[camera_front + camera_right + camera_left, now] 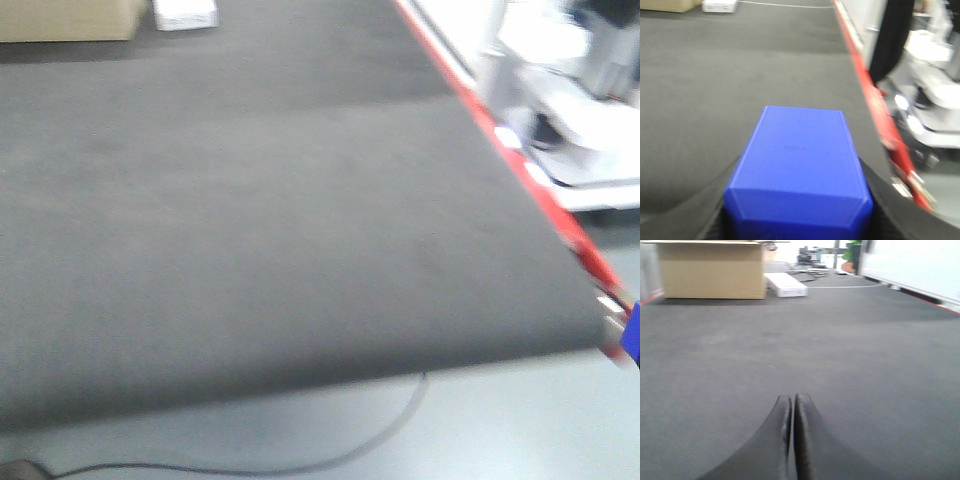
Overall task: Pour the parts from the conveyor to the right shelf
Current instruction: 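Drive away from the conveyor holding the block in the right gripper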
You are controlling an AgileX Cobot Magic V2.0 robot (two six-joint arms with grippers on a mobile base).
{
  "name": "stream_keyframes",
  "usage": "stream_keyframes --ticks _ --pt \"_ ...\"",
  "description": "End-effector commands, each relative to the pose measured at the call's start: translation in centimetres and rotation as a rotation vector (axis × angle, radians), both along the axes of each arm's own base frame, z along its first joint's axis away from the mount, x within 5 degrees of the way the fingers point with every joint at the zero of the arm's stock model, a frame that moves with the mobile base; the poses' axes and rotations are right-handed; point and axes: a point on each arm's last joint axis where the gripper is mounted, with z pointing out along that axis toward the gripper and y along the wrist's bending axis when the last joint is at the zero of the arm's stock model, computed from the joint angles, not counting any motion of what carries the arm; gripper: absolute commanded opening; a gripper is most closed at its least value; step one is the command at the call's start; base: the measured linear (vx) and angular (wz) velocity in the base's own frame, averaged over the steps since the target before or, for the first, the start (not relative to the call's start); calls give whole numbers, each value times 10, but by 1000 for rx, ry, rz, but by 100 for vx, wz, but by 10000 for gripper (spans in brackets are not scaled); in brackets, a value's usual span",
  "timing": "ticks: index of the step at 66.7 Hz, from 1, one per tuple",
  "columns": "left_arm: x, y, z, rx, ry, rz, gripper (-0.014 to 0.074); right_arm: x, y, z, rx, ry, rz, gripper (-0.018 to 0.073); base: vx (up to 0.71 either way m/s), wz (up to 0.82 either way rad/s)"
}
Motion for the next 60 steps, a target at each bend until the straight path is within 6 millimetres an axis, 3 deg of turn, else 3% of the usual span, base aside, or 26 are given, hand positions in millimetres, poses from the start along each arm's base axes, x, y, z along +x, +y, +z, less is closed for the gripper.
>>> stream_keyframes --ticks 1,60 --pt "1 0 13 -13 -82 -5 -6 2 -1 16 3 -98 -16 -5 -43 -51" --pt "1 0 13 -13 -82 -5 -6 2 -1 16 3 -98 -16 -5 -43 -59"
